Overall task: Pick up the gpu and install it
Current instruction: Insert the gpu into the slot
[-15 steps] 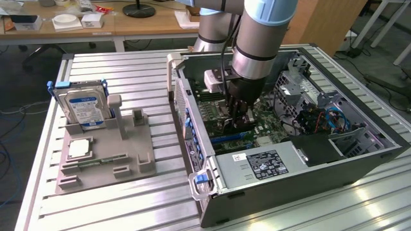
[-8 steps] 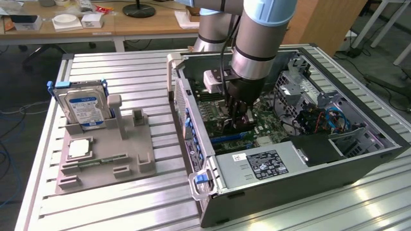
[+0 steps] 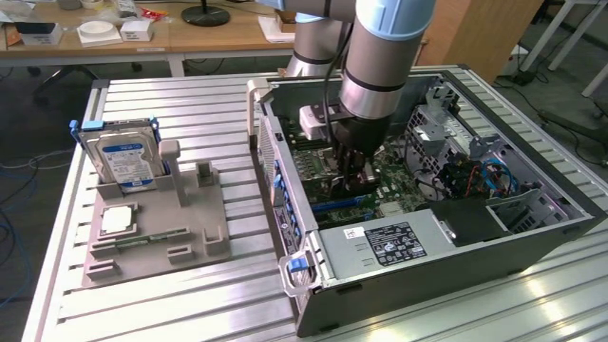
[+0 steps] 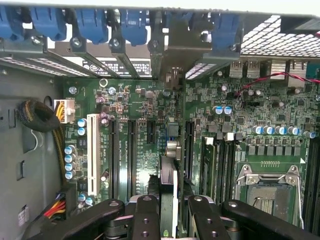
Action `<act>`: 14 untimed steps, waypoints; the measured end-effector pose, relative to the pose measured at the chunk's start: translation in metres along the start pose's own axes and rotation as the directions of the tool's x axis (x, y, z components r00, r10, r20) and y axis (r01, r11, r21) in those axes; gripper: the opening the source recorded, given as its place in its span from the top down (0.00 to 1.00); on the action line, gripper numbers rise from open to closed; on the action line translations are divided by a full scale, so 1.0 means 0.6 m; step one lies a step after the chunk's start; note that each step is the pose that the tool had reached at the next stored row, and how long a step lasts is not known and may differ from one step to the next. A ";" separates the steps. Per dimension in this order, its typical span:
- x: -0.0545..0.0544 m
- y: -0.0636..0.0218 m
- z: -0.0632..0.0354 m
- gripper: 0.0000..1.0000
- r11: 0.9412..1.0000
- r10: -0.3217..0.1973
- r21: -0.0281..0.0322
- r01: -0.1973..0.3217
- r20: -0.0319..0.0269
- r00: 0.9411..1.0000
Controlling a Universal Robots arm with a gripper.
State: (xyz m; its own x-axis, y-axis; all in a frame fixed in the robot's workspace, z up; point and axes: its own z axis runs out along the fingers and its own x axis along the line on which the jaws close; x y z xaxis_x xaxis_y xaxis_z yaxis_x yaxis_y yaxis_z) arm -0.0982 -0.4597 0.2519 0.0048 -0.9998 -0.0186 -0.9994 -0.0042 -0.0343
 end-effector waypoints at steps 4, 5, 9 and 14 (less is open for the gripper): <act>0.000 0.005 0.001 0.73 1.000 0.000 0.000 0.000 0.000 1.000; 0.000 0.005 0.002 0.73 1.000 0.000 0.000 0.000 0.000 1.000; 0.000 0.006 0.002 0.73 1.000 0.000 0.000 0.000 0.000 1.000; 0.000 0.006 0.002 0.73 1.000 0.000 0.000 0.000 0.000 1.000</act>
State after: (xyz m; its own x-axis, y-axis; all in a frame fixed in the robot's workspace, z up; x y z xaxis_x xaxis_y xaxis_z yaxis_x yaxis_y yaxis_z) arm -0.1015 -0.4597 0.2504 0.0049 -0.9998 -0.0185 -0.9994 -0.0042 -0.0344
